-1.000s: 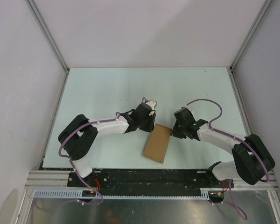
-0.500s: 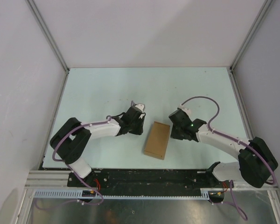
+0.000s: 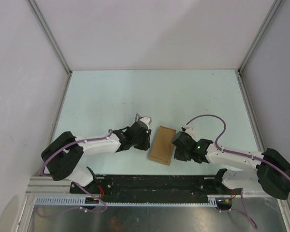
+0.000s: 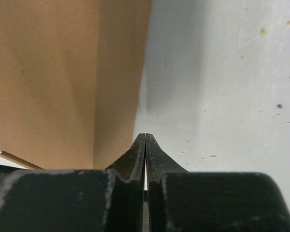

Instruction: Fold the paper box

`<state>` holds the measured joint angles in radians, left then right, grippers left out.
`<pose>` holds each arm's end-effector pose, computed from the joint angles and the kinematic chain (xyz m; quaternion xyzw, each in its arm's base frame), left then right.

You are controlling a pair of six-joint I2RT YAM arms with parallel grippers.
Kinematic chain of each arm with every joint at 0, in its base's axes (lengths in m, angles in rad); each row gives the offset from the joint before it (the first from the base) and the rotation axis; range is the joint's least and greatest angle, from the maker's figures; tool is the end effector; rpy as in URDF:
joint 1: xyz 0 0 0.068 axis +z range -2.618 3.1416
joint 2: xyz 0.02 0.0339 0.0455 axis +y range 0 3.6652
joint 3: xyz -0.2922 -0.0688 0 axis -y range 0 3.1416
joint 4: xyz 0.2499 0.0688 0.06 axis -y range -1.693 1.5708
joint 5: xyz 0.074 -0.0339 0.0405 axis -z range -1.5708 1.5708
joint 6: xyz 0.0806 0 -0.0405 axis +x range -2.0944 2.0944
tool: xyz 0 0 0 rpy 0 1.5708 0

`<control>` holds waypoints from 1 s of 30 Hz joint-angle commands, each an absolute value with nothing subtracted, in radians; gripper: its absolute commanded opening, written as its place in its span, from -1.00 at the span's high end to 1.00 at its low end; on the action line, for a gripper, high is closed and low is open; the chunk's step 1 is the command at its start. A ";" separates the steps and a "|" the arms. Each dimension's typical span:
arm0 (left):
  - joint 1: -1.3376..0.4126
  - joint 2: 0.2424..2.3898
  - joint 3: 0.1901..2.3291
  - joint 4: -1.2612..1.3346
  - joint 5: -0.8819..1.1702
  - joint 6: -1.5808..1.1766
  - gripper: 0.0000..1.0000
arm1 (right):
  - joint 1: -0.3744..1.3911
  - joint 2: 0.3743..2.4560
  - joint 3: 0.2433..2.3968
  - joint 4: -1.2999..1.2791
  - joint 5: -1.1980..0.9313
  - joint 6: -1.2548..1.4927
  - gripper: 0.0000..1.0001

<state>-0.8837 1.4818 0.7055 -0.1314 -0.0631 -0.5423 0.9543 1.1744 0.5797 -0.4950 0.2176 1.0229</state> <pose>0.2002 -0.2360 0.1506 0.1504 0.9331 -0.1902 0.2656 0.1405 0.1682 0.1574 0.0590 0.9640 0.1398 0.2183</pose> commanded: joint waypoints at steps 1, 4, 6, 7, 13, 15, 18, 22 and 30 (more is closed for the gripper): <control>-0.923 1.457 0.695 -0.094 -0.049 -0.589 0.26 | 0.989 1.195 0.575 -0.380 0.219 1.095 0.94; -0.930 1.440 0.666 -0.094 -0.045 -0.600 0.27 | 1.006 1.216 0.575 -0.387 0.216 1.115 0.95; -0.933 1.421 0.637 -0.094 -0.043 -0.609 0.27 | 1.025 1.220 0.575 -0.396 0.224 1.127 0.95; -0.937 1.416 0.626 -0.094 -0.043 -0.612 0.28 | 1.029 1.220 0.575 -0.400 0.222 1.132 0.95; -0.979 1.411 0.604 -0.094 -0.046 -0.634 0.29 | 1.063 1.220 0.577 -0.408 0.206 1.157 0.94; -0.998 1.414 0.615 -0.094 -0.048 -0.640 0.29 | 1.071 1.218 0.575 -0.408 0.195 1.163 0.95; -1.022 1.422 0.630 -0.094 -0.052 -0.646 0.30 | 1.081 1.210 0.577 -0.414 0.190 1.172 0.94; -1.049 1.443 0.649 -0.094 -0.051 -0.655 0.30 | 1.083 1.204 0.575 -0.410 0.190 1.178 0.94; -1.094 1.466 0.666 -0.092 -0.060 -0.681 0.31 | 1.089 1.233 0.575 -0.356 0.179 1.187 0.95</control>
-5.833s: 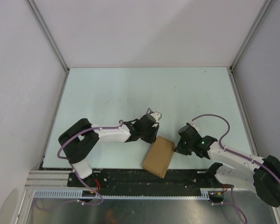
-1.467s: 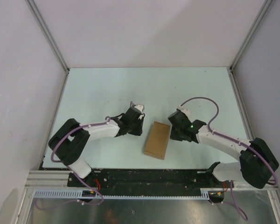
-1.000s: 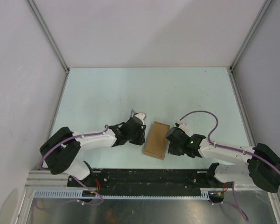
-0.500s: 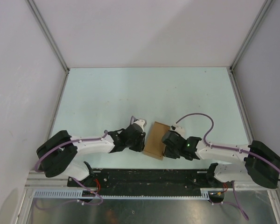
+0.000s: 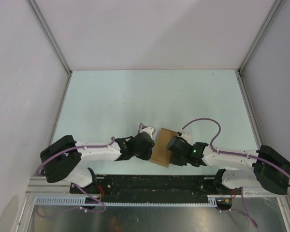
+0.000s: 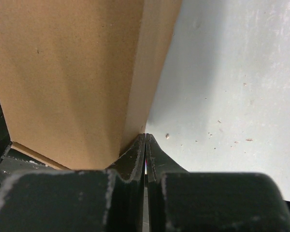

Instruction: Fold the paper box

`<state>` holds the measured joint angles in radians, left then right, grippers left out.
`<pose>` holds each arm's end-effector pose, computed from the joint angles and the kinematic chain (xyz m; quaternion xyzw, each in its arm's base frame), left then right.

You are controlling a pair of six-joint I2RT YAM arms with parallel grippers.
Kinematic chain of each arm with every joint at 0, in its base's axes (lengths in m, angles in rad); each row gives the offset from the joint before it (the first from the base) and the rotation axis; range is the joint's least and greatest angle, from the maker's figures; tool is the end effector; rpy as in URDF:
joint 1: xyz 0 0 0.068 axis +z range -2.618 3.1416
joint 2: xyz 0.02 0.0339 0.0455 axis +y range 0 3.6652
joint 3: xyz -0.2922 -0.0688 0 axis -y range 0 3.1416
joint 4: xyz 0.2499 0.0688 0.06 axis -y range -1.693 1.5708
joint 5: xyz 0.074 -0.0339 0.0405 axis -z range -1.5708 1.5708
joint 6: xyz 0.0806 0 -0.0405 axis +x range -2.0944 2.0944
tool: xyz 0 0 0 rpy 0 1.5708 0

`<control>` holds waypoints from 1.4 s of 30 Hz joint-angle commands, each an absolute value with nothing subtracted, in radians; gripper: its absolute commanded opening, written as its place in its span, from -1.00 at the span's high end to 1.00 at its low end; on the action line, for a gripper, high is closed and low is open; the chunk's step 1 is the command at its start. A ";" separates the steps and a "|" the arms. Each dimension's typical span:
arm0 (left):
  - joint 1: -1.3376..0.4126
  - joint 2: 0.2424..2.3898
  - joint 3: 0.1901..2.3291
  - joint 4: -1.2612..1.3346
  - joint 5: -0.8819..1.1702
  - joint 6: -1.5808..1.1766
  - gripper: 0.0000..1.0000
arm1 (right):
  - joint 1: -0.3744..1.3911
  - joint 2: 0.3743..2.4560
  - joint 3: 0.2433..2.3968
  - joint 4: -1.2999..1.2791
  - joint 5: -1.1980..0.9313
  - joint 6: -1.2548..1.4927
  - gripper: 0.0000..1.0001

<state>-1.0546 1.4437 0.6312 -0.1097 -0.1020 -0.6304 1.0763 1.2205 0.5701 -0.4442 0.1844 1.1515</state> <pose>0.1510 -0.2495 0.1403 0.1834 0.9288 -0.2053 0.2479 0.1199 0.1912 0.1482 0.0581 0.9662 0.1713 0.1839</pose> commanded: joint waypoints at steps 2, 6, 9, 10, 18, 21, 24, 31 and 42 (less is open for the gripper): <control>-1.098 1.468 0.666 -0.092 -0.063 -0.686 0.31 | 1.089 1.232 0.575 -0.353 0.183 1.189 0.95; -1.101 1.463 0.660 -0.095 -0.074 -0.684 0.31 | 1.089 1.218 0.575 -0.380 0.189 1.187 0.95; -1.101 1.447 0.646 -0.095 -0.092 -0.683 0.31 | 1.092 1.190 0.575 -0.442 0.202 1.189 0.95; -1.100 1.440 0.643 -0.097 -0.095 -0.683 0.31 | 1.098 1.175 0.575 -0.458 0.209 1.190 0.94; -1.101 1.439 0.641 -0.095 -0.094 -0.692 0.31 | 1.163 1.170 0.575 -0.492 0.198 1.226 0.93; -1.101 1.439 0.643 -0.097 -0.094 -0.692 0.31 | 1.184 1.192 0.575 -0.473 0.195 1.247 0.93; -1.101 1.443 0.644 -0.095 -0.091 -0.692 0.31 | 1.201 1.206 0.575 -0.443 0.207 1.261 0.93; -1.101 1.436 0.641 -0.097 -0.080 -0.692 0.31 | 1.201 1.200 0.577 -0.462 0.230 1.275 0.94; -1.124 1.414 0.638 -0.095 -0.060 -0.726 0.31 | 1.164 1.198 0.575 -0.410 0.241 1.285 0.95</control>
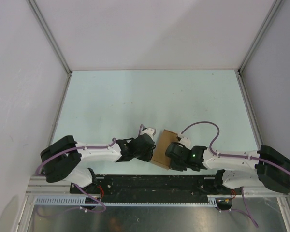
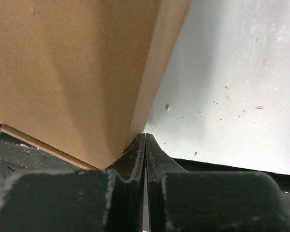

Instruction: Fold the paper box

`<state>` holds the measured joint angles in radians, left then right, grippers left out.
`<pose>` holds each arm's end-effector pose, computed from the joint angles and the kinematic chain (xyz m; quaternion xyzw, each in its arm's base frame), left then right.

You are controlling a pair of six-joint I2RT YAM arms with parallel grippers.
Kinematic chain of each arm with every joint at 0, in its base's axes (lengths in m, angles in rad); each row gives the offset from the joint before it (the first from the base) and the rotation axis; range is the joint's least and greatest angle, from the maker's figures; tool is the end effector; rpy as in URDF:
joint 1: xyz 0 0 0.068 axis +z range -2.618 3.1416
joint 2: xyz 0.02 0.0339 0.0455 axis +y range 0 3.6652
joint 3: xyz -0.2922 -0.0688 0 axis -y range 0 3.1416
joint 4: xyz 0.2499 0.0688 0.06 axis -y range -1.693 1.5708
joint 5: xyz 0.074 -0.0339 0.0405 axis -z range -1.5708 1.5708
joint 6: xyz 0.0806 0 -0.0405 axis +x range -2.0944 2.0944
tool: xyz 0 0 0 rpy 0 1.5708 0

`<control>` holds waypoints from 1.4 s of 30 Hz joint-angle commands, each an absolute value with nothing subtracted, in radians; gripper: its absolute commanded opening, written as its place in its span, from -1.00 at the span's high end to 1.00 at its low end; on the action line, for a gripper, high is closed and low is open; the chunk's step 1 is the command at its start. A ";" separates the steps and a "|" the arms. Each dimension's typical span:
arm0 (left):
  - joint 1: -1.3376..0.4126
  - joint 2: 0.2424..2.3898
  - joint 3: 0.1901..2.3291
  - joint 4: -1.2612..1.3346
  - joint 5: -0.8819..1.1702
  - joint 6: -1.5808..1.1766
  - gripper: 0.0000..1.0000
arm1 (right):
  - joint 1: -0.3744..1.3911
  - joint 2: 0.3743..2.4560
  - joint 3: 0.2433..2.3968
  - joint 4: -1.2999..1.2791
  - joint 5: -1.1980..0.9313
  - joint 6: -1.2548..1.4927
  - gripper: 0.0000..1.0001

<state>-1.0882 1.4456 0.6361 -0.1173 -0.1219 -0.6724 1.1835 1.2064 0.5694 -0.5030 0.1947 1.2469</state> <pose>0.1441 -0.2539 0.1407 0.1766 0.9304 -0.2067 0.2457 0.0962 0.1945 0.1470 0.0516 0.9711 0.1664 0.1631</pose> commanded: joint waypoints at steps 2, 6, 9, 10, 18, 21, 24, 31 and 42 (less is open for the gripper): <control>-1.135 1.411 0.637 -0.095 -0.061 -0.738 0.31 | 1.157 1.193 0.575 -0.403 0.242 1.292 0.95; -1.149 1.411 0.635 -0.094 -0.067 -0.768 0.31 | 1.152 1.184 0.575 -0.397 0.253 1.310 0.95; -1.158 1.413 0.637 -0.094 -0.067 -0.778 0.31 | 1.146 1.177 0.575 -0.393 0.261 1.324 0.95; -1.160 1.416 0.640 -0.094 -0.067 -0.779 0.31 | 1.144 1.175 0.575 -0.388 0.262 1.324 0.95; -1.164 1.388 0.621 -0.104 -0.100 -0.776 0.29 | 1.123 1.152 0.575 -0.419 0.252 1.298 0.95; -1.161 1.381 0.611 -0.144 -0.133 -0.784 0.27 | 1.124 1.117 0.575 -0.515 0.284 1.289 0.90; -1.151 1.364 0.594 -0.176 -0.147 -0.791 0.24 | 1.123 1.077 0.575 -0.639 0.337 1.285 0.80; -1.121 1.211 0.548 -0.258 -0.205 -0.795 -0.10 | 1.085 0.907 0.574 -0.772 0.400 1.214 0.43; -1.062 0.853 0.592 -0.475 -0.451 -0.712 -0.95 | 0.823 0.658 0.581 -0.715 0.318 0.914 -0.46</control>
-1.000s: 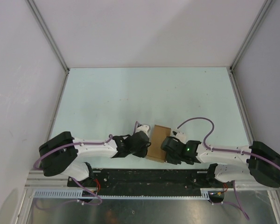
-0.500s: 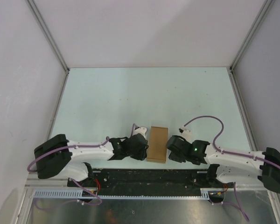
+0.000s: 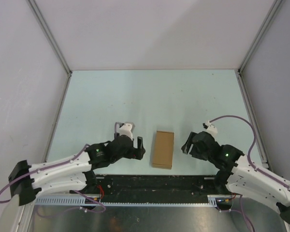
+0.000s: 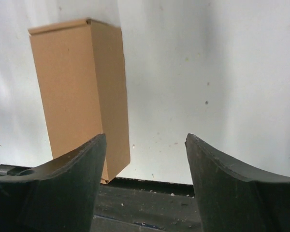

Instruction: Fold the paper box

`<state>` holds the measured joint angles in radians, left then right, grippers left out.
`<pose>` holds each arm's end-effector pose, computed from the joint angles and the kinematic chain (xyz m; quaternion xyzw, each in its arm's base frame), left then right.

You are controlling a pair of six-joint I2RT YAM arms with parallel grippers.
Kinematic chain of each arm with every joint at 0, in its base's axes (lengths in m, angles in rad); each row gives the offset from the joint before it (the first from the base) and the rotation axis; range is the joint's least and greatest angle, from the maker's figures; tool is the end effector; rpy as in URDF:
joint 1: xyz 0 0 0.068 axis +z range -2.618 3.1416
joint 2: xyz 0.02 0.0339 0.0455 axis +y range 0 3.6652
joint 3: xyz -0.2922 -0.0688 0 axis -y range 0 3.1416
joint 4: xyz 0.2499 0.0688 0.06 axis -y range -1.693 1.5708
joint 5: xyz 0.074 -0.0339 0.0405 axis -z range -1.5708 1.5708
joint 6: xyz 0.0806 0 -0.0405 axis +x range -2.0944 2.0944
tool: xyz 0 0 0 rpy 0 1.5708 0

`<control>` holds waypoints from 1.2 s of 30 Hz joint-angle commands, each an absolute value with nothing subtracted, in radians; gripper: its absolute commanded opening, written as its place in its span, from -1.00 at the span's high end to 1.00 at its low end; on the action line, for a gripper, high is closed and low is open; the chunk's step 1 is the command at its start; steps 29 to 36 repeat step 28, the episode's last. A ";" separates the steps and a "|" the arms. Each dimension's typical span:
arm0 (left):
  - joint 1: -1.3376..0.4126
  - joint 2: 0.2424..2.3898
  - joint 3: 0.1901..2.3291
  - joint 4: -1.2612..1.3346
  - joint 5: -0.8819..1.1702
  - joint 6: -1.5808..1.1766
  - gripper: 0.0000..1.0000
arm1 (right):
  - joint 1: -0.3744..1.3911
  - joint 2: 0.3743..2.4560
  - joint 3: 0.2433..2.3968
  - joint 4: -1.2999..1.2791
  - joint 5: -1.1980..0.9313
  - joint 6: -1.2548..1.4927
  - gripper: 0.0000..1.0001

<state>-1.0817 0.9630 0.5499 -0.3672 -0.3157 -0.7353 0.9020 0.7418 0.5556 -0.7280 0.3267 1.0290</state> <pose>0.1222 -0.1764 0.2020 0.0975 0.9082 -0.2106 0.3482 0.1152 0.1040 0.2045 0.1116 0.9288 0.1740 0.3076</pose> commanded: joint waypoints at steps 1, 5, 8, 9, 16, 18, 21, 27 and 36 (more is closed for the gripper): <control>-1.058 0.829 0.594 -0.488 -0.489 -0.712 -0.96 | 0.807 0.634 0.583 -0.721 0.322 0.916 -0.62; -1.042 0.691 0.584 -0.532 -0.540 -0.716 -0.99 | 0.746 0.548 0.584 -0.759 0.350 0.943 -0.89; -1.039 0.579 0.560 -0.537 -0.551 -0.693 -0.99 | 0.736 0.506 0.584 -0.798 0.412 0.982 -0.93; -1.040 0.559 0.552 -0.548 -0.557 -0.690 -0.99 | 0.736 0.499 0.584 -0.802 0.426 0.989 -0.93; -1.040 0.454 0.519 -0.606 -0.598 -0.749 -0.99 | 0.739 0.436 0.581 -0.841 0.561 1.061 -0.96; -1.039 0.449 0.512 -0.617 -0.606 -0.759 -0.99 | 0.741 0.411 0.571 -0.844 0.587 1.069 -0.96; -1.039 0.452 0.509 -0.621 -0.617 -0.773 -0.99 | 0.742 0.394 0.563 -0.842 0.594 1.084 -0.97; -1.040 0.500 0.531 -0.621 -0.632 -0.767 -1.00 | 0.745 0.409 0.555 -0.841 0.603 1.088 -0.98; -1.040 0.508 0.532 -0.623 -0.635 -0.769 -0.99 | 0.746 0.413 0.555 -0.838 0.604 1.085 -0.98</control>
